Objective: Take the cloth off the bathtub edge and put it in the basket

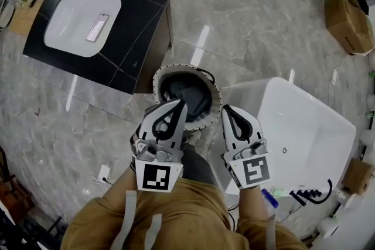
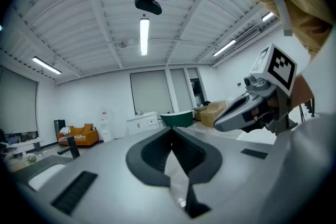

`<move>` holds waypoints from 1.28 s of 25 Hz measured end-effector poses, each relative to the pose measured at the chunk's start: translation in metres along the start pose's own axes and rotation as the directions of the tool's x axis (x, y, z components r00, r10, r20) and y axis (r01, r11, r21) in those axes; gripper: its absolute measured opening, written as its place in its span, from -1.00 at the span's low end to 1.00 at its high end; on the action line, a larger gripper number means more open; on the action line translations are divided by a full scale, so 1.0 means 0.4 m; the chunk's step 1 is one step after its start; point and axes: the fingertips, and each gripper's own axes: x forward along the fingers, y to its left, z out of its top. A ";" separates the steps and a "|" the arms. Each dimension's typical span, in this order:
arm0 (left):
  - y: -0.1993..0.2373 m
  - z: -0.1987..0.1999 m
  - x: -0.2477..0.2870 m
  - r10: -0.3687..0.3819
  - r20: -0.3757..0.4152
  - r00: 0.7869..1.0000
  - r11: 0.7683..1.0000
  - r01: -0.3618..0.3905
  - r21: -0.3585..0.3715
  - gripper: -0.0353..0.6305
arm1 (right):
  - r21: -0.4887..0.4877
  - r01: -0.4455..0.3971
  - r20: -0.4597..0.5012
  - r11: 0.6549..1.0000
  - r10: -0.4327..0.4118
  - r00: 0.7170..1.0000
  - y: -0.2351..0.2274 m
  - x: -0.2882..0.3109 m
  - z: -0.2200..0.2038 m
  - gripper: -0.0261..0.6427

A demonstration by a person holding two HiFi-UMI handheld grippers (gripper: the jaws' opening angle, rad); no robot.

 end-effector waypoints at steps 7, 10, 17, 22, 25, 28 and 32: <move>-0.011 0.205 -0.062 -0.014 0.094 0.995 0.998 0.007 0.067 -0.88 | -0.052 0.044 0.136 0.998 -0.036 0.990 -0.005 -0.150 0.211 -0.90; -0.018 0.270 -0.090 -0.022 0.136 0.990 0.994 0.007 0.108 -0.88 | -0.078 0.058 0.196 0.995 -0.042 0.980 -0.001 -0.195 0.275 -0.90; -0.030 0.365 -0.131 -0.021 0.199 0.980 0.987 -0.011 0.160 -0.88 | -0.096 0.094 0.272 0.991 -0.065 0.960 0.005 -0.290 0.358 -0.91; -0.030 0.399 -0.144 -0.011 0.229 0.973 0.984 -0.030 0.175 -0.88 | -0.122 0.131 0.334 0.984 -0.083 0.939 0.006 -0.348 0.413 -0.90; -0.024 0.400 -0.138 -0.008 0.239 0.971 0.985 -0.034 0.171 -0.88 | -0.124 0.156 0.353 0.980 -0.103 0.930 -0.003 -0.361 0.426 -0.91; -0.022 0.394 -0.129 -0.018 0.232 0.973 0.987 -0.020 0.162 -0.88 | -0.112 0.168 0.351 0.979 -0.119 0.929 -0.011 -0.362 0.425 -0.91; -0.019 0.399 -0.122 -0.021 0.229 0.973 0.988 -0.015 0.155 -0.88 | -0.106 0.176 0.349 0.979 -0.130 0.928 -0.019 -0.364 0.426 -0.91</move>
